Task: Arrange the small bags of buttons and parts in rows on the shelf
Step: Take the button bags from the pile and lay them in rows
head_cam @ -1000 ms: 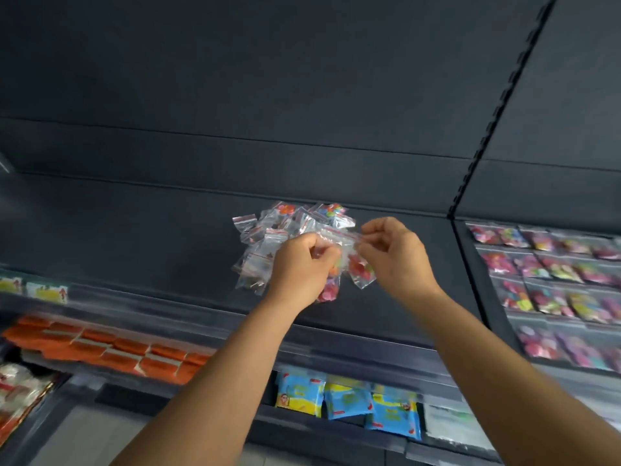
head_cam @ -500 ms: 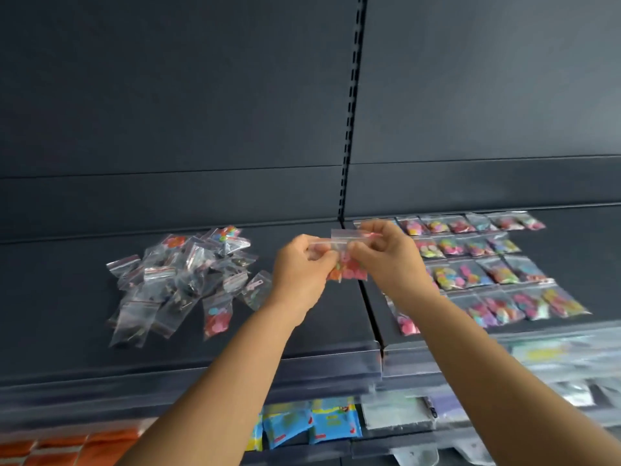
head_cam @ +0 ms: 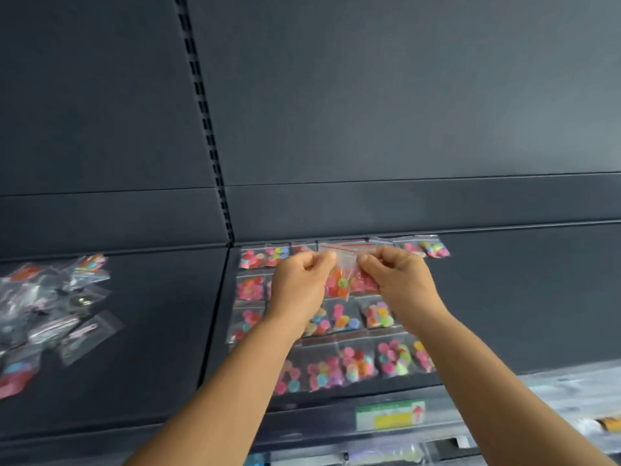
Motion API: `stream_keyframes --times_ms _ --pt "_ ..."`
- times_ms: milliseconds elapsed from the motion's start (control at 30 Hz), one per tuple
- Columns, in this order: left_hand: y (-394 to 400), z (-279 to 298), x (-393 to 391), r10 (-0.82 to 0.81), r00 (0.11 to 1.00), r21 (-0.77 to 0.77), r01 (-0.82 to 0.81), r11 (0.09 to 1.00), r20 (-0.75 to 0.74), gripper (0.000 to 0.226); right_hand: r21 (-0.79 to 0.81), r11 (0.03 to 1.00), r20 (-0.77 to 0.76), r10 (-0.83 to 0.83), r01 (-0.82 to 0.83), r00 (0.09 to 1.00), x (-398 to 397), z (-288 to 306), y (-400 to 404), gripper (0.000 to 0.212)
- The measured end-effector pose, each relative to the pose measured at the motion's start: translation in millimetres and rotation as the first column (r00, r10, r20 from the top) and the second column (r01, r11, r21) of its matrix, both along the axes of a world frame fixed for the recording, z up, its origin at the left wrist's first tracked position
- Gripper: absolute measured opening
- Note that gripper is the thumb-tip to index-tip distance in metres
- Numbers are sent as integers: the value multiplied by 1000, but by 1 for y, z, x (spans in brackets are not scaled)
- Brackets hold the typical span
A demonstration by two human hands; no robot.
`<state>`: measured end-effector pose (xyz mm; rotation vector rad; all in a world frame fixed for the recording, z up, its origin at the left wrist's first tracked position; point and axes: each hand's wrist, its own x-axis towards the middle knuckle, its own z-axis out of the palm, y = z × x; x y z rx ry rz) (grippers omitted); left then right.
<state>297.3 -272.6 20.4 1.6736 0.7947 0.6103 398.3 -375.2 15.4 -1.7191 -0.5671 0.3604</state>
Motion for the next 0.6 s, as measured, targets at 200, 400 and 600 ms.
stream_keyframes --times_ms 200,400,600 --pt "-48 -5 76 -57 997 57 59 997 -46 19 -69 991 62 -111 115 992 80 -7 -63 15" --pt "-75 -22 140 -105 979 190 138 972 -174 13 -223 951 135 -186 213 973 142 -26 -97 15" --pt "-87 -40 177 -58 922 391 218 894 -382 16 -360 904 182 -176 232 967 171 -46 -105 12"
